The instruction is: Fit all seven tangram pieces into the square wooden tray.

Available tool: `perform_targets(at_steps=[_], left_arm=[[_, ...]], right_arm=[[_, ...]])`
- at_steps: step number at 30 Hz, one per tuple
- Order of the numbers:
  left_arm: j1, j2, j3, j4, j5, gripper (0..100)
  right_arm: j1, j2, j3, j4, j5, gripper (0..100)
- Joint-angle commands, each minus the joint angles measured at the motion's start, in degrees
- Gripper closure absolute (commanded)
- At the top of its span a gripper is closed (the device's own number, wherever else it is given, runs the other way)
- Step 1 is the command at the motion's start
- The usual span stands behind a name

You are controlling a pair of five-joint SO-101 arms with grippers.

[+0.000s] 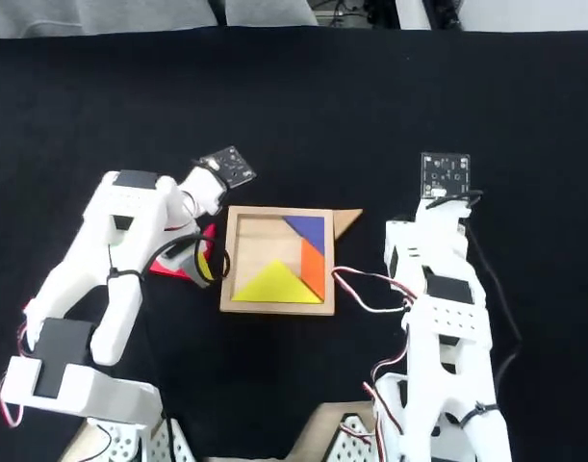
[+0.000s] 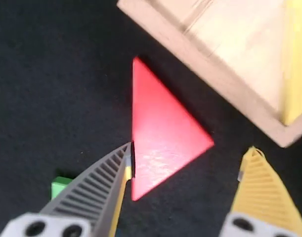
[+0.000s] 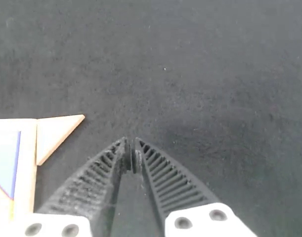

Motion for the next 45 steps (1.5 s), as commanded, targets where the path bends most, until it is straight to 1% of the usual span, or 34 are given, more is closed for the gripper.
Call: perform_targets(at_steps=[1, 3, 9, 13, 15, 19, 21, 25, 27, 30, 32, 35, 38, 39, 41, 45], left_arm=[[-1.36, 0.09, 0.13, -2.02, -0.79, 64], [-1.19, 2.20, -0.13, -2.02, -0.97, 62], [1.01, 10.55, -5.05, -0.62, -1.14, 62], [0.13, 14.33, -9.36, -0.26, -1.14, 62], [-0.13, 14.77, -10.24, 0.00, -1.14, 62], [0.13, 13.54, -11.91, 5.98, -3.60, 62], [-0.40, 12.40, -12.97, 7.74, -4.48, 62], [-1.01, 11.52, -13.23, 7.65, -4.48, 62], [-0.92, 12.04, -13.23, 7.38, -4.57, 65], [-1.19, 13.80, -13.23, 4.66, -6.95, 72], [-1.36, 15.12, -13.23, 4.22, -7.91, 75], [-1.10, 16.44, -13.23, 4.48, -8.00, 73], [-0.66, 16.26, -12.53, 4.92, -7.03, 65], [-0.13, 16.18, -12.79, 5.71, -5.01, 63], [1.19, 15.56, -14.02, 7.30, -0.44, 63], [2.86, 14.07, -16.04, 9.76, 5.98, 63]], right_arm=[[-1.14, -1.71, -0.40, -1.14, 0.70, 97.7], [-1.14, -1.71, -0.40, -1.14, 0.88, 97.7], [-1.05, -1.71, -0.40, -1.23, 0.97, 97.7], [-0.97, -1.71, -0.40, -1.23, 0.97, 97.7], [-0.97, -1.71, -0.40, -1.23, 0.97, 97.7], [-1.14, -1.71, -0.48, -1.23, 0.97, 97.7], [-1.14, -1.71, -0.48, -1.23, 0.97, 97.7], [-1.14, -1.71, -0.48, -1.23, 0.97, 97.7], [-1.14, -1.71, -0.48, -1.23, 0.97, 97.7], [-1.05, -1.71, -0.48, -1.23, 0.97, 97.7], [-1.05, -1.71, -0.48, -1.23, 0.97, 97.7], [-1.14, -1.71, -0.48, -1.23, 0.97, 97.7], [-1.14, -1.71, -0.48, -1.23, 0.97, 97.7], [-1.14, -1.71, -0.48, -1.23, 0.97, 97.7], [-1.14, -1.71, -0.48, -1.23, 0.97, 97.7], [-1.14, -1.71, -0.48, -1.23, 0.97, 97.7]])
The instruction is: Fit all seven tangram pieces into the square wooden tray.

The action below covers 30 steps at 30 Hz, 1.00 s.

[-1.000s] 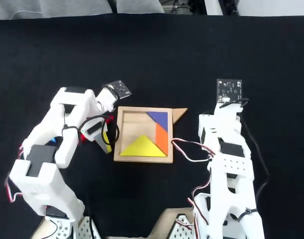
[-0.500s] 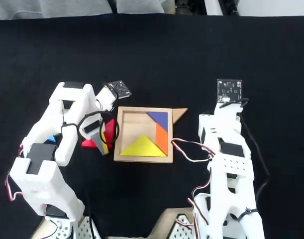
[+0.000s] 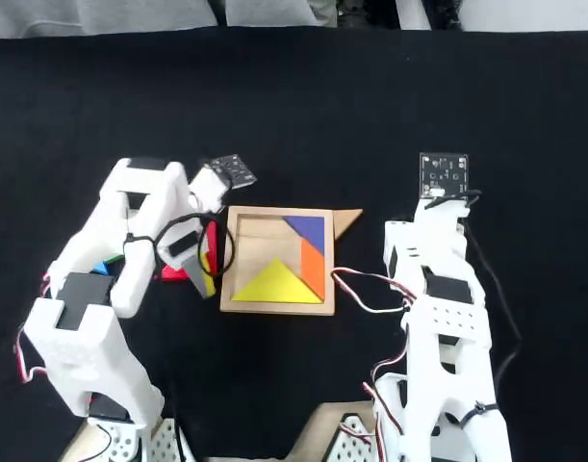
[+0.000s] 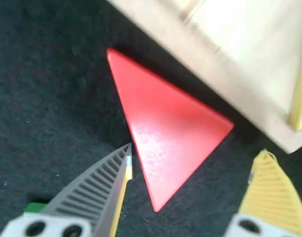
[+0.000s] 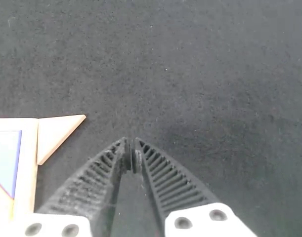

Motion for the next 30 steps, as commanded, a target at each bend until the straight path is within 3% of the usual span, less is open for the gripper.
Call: perform_targets(at_steps=[1, 5, 13, 25, 30], left_arm=[[1.98, -3.08, -3.30, 1.67, 7.03, 63], [2.42, -2.90, -2.95, -0.18, 13.63, 63], [1.89, 0.79, -1.36, -4.84, 13.80, 63], [-0.31, 0.88, 0.13, -1.58, -3.60, 69], [-0.31, 0.88, -0.22, -2.55, -1.41, 69]], right_arm=[[-0.88, -1.71, -0.48, -1.23, 0.62, 97.7], [-0.88, -1.71, -0.48, -1.14, 0.62, 97.7], [-0.88, -1.71, -0.48, -0.97, 0.62, 97.7], [-0.97, -1.71, -0.57, -0.88, 0.70, 97.7], [-0.97, -1.71, -0.66, -0.97, 0.70, 97.7]])
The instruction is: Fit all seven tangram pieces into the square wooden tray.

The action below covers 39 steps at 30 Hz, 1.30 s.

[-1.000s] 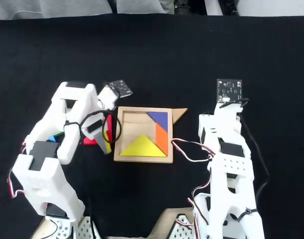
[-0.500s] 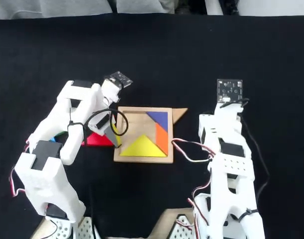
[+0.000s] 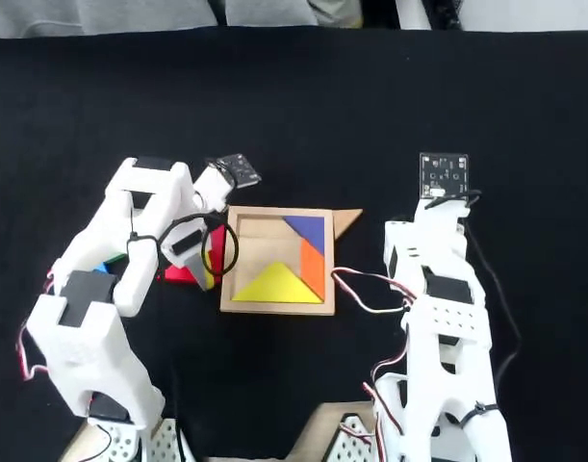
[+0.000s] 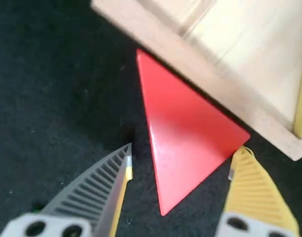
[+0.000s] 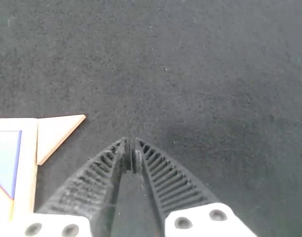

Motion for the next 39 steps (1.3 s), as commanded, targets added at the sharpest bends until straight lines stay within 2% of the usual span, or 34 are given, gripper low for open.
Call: perform_targets(at_steps=[1, 4, 8, 13, 23, 26, 31, 39], left_arm=[[-0.13, -0.35, -0.31, -1.14, 1.49, 69], [-0.13, -0.35, -0.31, -4.13, 3.60, 69], [1.19, -0.35, -0.04, -1.67, 4.66, 69], [3.21, -1.58, -0.92, 0.35, 12.75, 69], [2.24, -2.55, -0.31, -0.88, 28.48, 66], [1.98, -2.46, -0.40, -1.05, 28.31, 66], [1.54, -2.46, 2.77, -6.07, 21.71, 66], [1.36, -2.46, 3.47, -7.03, 21.45, 66]], right_arm=[[-1.05, -1.71, -0.57, -0.97, 0.70, 97.7], [-1.05, -1.71, -0.48, -0.97, 0.70, 97.7], [-1.05, -1.71, -0.48, -1.05, 0.70, 97.7], [-1.05, -1.71, -0.48, -1.05, 0.70, 97.7], [-1.05, -1.71, -0.48, -0.88, 0.70, 97.7], [-1.05, -1.71, -0.48, -0.88, 0.70, 97.7], [-1.05, -1.71, -0.40, -0.88, 0.70, 97.7], [-1.05, -1.71, -0.40, -0.88, 0.70, 97.7]])
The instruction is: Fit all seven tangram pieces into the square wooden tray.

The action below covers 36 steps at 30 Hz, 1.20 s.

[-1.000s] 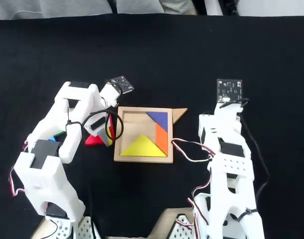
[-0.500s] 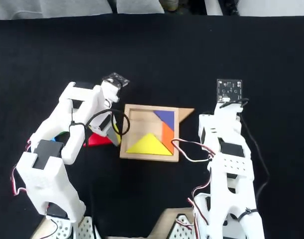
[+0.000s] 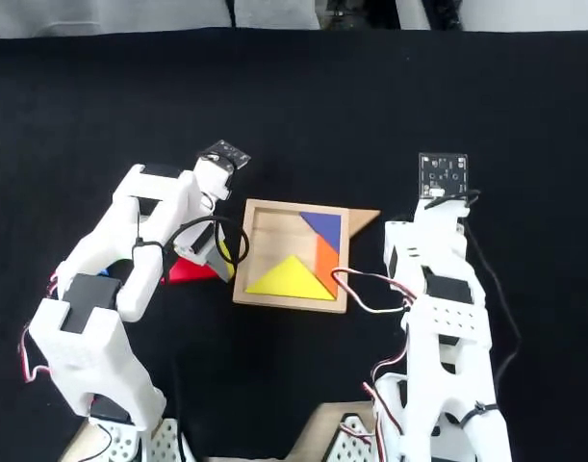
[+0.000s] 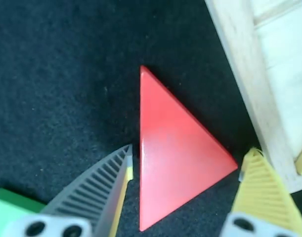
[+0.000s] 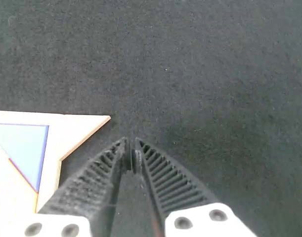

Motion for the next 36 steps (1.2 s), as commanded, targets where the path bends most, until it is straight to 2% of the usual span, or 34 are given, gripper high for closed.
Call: perform_targets(at_steps=[1, 7, 15, 19, 24, 29, 33, 36], left_arm=[[-0.48, -1.58, 0.13, -1.85, -0.70, 66], [-0.04, -1.58, 0.66, -5.45, -1.32, 74], [-0.48, -2.02, 0.75, -5.36, 0.44, 77], [0.04, -2.29, -1.36, -0.44, -0.70, 80], [-0.66, -1.76, -4.62, 3.43, -5.36, 79], [-5.41, -2.29, -5.67, 3.34, -15.03, 65], [-6.29, -2.29, -4.79, 4.22, -21.71, 64], [-5.14, -2.29, -2.59, 4.57, -22.42, 64]], right_arm=[[-1.05, -1.71, -0.40, -0.88, 0.44, 97.7], [-1.05, -1.71, -0.40, -0.88, 0.44, 97.7], [-1.05, -1.71, -0.40, -0.88, 0.44, 97.7], [-1.05, -1.71, -0.40, -0.88, 0.44, 97.7], [-1.05, -1.71, -0.40, -0.88, 0.44, 97.7], [-1.05, -1.71, -0.40, -0.88, 0.44, 97.7], [-1.05, -1.71, -0.40, -0.97, 0.44, 97.7], [-1.05, -1.71, -0.40, -1.05, 0.44, 97.7]])
